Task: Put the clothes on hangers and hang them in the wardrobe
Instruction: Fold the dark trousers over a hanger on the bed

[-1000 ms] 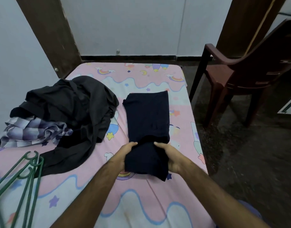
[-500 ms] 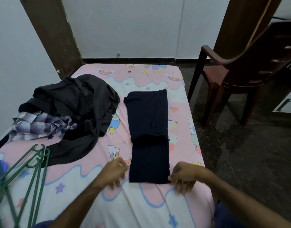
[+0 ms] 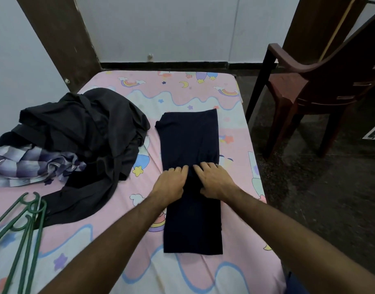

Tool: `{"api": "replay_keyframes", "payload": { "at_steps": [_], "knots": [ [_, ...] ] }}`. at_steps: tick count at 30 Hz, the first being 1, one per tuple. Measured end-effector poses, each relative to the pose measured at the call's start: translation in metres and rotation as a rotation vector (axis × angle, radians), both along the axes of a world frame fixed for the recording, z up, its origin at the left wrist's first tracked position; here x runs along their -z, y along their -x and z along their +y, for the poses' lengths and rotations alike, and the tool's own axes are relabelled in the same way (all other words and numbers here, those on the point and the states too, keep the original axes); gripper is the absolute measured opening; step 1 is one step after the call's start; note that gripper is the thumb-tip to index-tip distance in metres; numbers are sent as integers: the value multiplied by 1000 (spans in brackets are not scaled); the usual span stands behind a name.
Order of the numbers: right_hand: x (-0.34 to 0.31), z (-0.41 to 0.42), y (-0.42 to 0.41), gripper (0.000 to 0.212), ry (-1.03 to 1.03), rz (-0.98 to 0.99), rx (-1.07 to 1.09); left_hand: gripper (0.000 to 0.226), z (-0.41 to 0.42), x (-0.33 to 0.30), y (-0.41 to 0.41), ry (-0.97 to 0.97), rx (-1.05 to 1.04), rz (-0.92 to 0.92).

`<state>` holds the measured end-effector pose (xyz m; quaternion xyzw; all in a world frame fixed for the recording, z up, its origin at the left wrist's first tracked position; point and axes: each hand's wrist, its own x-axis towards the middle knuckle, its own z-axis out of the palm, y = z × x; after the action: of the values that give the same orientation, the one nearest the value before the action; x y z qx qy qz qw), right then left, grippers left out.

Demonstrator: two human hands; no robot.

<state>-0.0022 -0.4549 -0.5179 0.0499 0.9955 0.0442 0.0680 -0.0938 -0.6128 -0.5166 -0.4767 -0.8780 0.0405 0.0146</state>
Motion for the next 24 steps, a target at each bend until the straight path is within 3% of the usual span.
{"api": "replay_keyframes", "payload": {
  "at_steps": [3, 7, 12, 17, 24],
  "knots": [
    [-10, 4, 11, 62, 12, 5, -17, 38, 9, -8, 14, -56, -23, -122],
    [-45, 24, 35, 38, 185, -20, 90, 37, 20, -39, 43, -130, -66, -271],
    [-114, 41, 51, 44, 102, 165, 95, 33, 28, -108, 59, -222, 34, -69],
    [-169, 40, 35, 44, -37, 249, 9, 33, 18, -157, 45, -282, 63, 22],
    [-175, -7, -52, 37, -19, 189, -66, 32, -39, -146, -17, -307, 206, 183]
  ]
}}
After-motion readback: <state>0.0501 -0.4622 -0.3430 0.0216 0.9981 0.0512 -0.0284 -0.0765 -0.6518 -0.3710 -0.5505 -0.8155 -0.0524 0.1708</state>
